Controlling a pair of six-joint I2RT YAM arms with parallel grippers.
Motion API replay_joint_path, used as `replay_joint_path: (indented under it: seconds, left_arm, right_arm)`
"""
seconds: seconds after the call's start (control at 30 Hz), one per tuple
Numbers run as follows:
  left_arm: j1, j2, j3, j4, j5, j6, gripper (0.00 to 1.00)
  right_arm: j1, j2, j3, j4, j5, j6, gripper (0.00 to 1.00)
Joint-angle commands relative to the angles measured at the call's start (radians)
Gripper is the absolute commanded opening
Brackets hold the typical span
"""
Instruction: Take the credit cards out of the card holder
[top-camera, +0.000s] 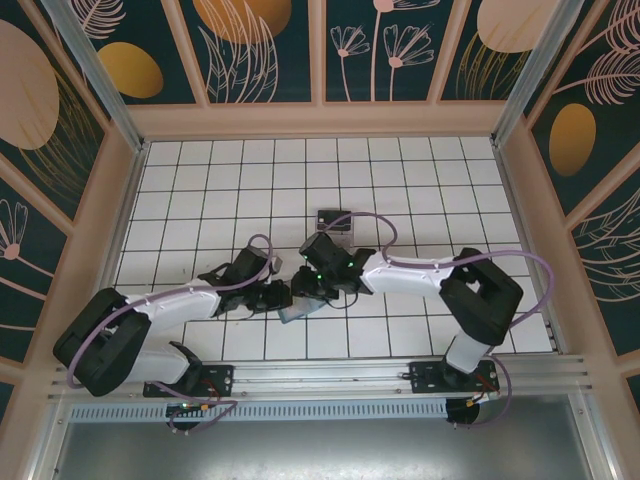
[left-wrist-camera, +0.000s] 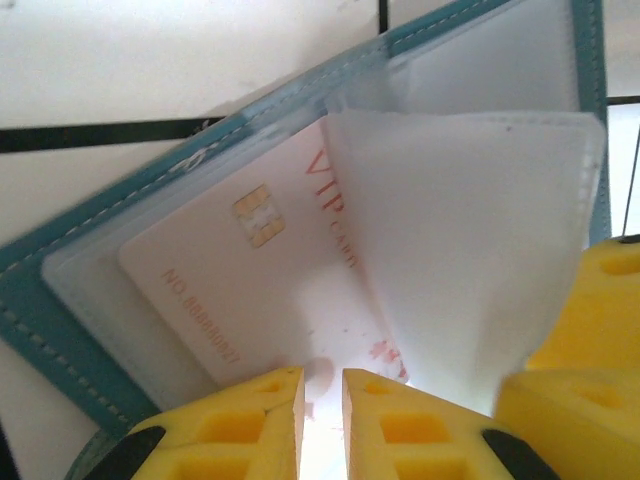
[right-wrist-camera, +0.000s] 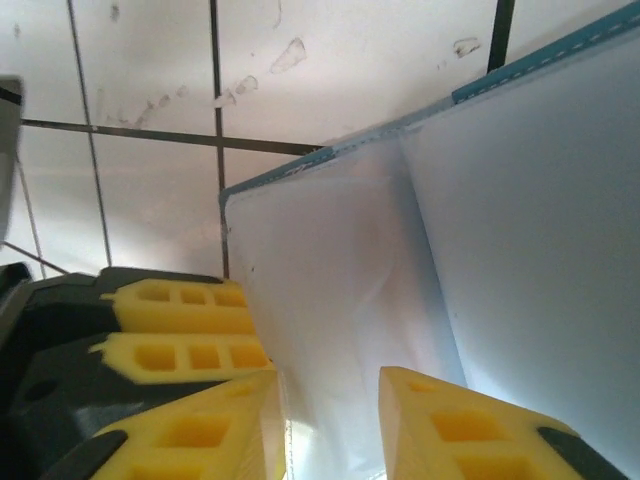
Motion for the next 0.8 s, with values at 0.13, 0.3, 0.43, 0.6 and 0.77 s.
replay_joint_path:
  seconds: [0.13,0.3,0.43,0.6,0.77]
  left_arm:
    - [-0.017,0.04,0.087,-0.03,0.004,0.034,0.2]
    - [-0.027,0.073,0.138,-0.044,-0.003,0.04,0.2]
    - [-0.046,0.126,0.185,-0.051,-0.003,0.045,0.2]
    - [-0.07,0.196,0.244,-0.049,-0.004,0.048,0.19]
    - [-0.098,0.273,0.301,-0.048,-0.007,0.048,0.19]
  right_arm:
    - [-0.046,-0.144,-0.012,-0.08,0.083,-0.025,0.4]
    - [-0.088,-0.196,-0.054,-0.093,0.098,-0.029,0.4]
    - [-0.112,-0.229,-0.079,-0.099,0.105,-0.037,0.4]
    - [-0.129,-0.255,-0.106,-0.106,0.111,-0.044,0.4]
    - [-0.142,-0.281,-0.139,-0.111,0.11,-0.049,0.4]
